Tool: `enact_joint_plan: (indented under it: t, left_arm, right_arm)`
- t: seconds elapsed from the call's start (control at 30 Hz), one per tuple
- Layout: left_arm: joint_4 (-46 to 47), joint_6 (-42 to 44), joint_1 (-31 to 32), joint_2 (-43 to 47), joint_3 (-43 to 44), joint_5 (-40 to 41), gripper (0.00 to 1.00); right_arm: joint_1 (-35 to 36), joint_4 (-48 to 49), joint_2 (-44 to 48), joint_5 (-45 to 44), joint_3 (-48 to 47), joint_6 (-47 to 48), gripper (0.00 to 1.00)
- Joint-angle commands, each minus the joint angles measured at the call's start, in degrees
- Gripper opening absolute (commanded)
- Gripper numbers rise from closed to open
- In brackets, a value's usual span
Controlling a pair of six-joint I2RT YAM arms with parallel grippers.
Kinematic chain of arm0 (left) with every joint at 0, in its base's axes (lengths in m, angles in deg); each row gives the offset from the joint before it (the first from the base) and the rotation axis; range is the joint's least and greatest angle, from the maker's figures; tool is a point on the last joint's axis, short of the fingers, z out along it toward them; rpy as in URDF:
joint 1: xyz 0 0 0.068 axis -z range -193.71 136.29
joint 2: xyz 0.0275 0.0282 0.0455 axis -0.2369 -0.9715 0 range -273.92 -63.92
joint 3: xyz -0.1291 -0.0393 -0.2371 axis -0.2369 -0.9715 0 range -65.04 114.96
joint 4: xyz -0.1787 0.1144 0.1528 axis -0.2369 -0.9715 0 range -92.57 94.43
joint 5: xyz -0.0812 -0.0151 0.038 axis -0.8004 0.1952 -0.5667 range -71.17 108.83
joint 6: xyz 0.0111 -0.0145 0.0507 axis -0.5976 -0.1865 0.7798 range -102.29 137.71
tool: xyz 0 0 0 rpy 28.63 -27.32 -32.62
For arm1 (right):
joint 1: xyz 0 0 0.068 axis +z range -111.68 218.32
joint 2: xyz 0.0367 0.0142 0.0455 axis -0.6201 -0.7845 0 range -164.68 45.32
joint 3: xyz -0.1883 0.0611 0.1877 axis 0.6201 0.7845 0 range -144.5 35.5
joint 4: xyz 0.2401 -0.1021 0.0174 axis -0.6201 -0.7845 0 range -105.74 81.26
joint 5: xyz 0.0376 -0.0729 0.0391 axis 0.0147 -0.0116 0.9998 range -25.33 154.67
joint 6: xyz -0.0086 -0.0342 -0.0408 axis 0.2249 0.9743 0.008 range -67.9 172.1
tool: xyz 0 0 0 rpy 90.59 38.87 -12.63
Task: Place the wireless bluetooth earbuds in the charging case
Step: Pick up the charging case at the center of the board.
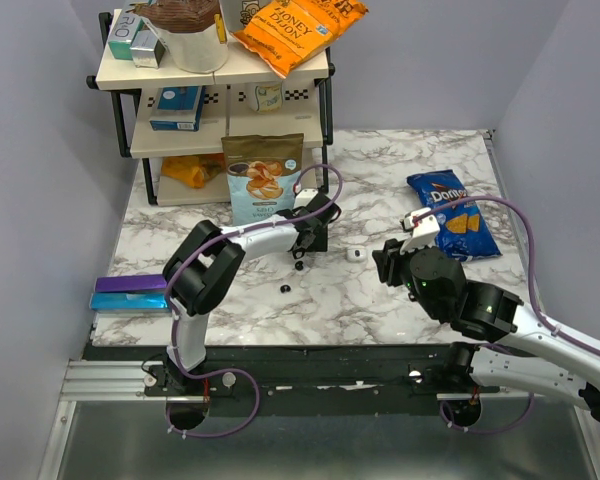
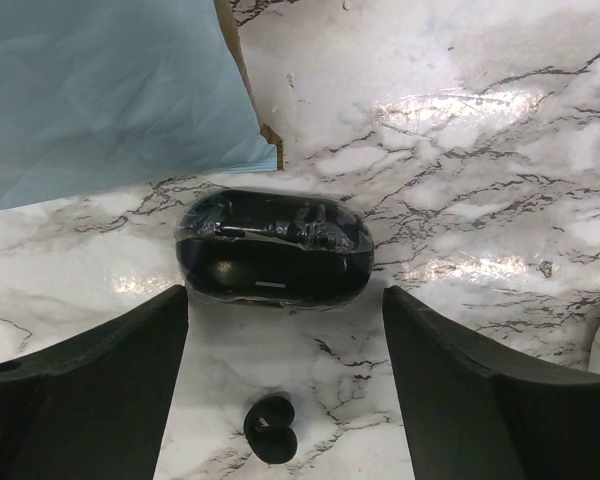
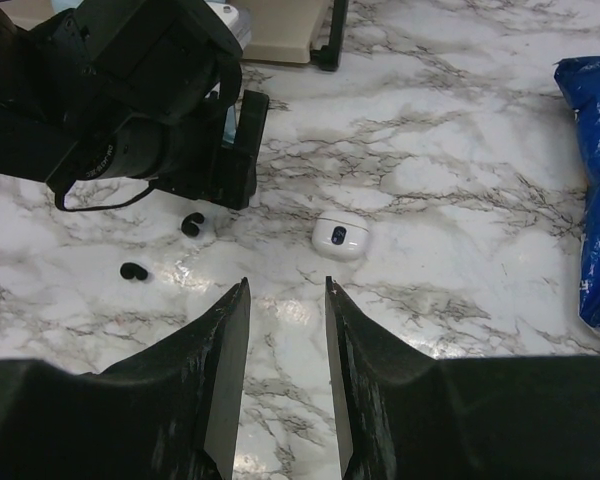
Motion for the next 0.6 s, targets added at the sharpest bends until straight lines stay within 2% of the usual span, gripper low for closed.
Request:
enact_joint_plan:
  t: [0.0, 0.37, 0.43, 0.57]
  left_arm:
    - [1.59, 0.54, -0.73, -1.11, 0.03, 0.77, 0.82]
    - [3.79, 2.3, -2.31, -1.99, -0.23, -0.37, 0.83]
    - [4.14, 2.22, -2.31, -2.08, -0.41, -0.64, 0.81]
    - [4.94, 2.39, -2.22, -1.99, -1.02, -1.43, 0.72]
  right_arm:
    - [-0.06, 1.11, 0.44, -0.23, 0.76, 0.19, 0.45]
    - [-0.15, 1.2, -0.62, 0.03, 0.75, 0.01, 0.45]
    - [-0.15, 1.2, -0.79, -0.14, 0.67, 0.01, 0.45]
    - [-0.15, 1.2, -1.06, -0.15, 0.58, 0.01, 0.45]
